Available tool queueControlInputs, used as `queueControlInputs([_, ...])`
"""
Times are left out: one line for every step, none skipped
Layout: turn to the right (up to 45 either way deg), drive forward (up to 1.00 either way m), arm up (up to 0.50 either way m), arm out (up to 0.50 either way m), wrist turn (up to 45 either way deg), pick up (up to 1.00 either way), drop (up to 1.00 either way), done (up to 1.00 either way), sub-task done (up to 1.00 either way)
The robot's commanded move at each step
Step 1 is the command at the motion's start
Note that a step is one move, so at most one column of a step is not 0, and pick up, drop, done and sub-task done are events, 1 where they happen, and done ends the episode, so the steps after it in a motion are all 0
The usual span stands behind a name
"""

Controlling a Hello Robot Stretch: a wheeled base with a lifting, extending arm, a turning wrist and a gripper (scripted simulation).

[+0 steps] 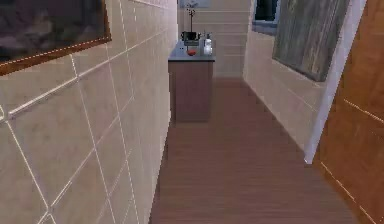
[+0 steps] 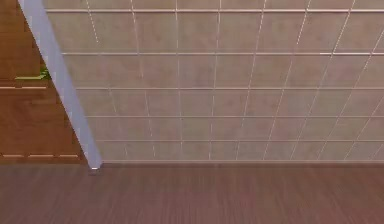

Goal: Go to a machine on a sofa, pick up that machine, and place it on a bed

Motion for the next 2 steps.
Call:
queueControlInputs([45.0, 0.00, 0.00, 0.00, 0.0, 0.00, 0.00, 0.00, 0.00])
queueControlInputs([42.0, 0.00, 0.00, 0.00, 0.0, 0.00, 0.00, 0.00, 0.00])
